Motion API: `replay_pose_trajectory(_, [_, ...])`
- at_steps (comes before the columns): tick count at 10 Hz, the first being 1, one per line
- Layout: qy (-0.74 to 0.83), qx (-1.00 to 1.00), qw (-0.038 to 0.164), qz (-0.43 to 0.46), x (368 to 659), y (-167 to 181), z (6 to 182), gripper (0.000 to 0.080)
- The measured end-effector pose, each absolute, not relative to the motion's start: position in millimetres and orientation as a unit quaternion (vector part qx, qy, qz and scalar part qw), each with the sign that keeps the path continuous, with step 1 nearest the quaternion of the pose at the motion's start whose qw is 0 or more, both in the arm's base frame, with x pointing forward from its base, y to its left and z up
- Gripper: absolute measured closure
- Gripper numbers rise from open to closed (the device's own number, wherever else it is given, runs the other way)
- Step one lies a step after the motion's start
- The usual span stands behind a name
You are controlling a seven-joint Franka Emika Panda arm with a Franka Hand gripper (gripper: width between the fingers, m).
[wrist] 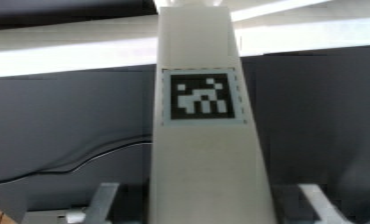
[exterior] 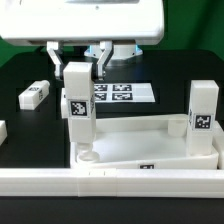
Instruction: Assemble desk
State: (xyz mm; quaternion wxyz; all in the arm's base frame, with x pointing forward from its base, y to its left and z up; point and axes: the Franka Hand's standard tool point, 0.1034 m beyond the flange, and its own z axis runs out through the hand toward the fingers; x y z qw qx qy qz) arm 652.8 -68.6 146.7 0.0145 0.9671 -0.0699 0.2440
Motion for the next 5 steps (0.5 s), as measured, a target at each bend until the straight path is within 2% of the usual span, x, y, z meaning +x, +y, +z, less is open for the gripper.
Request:
replay_pose_trajectory(3, [-0.066,0.968,0.014,0.240,650.3,-61.6,137.3,0.0509])
replay_pose_trajectory(5, [-0.065,0.966,0.018,0.249,650.0,-61.4,137.2,0.0509])
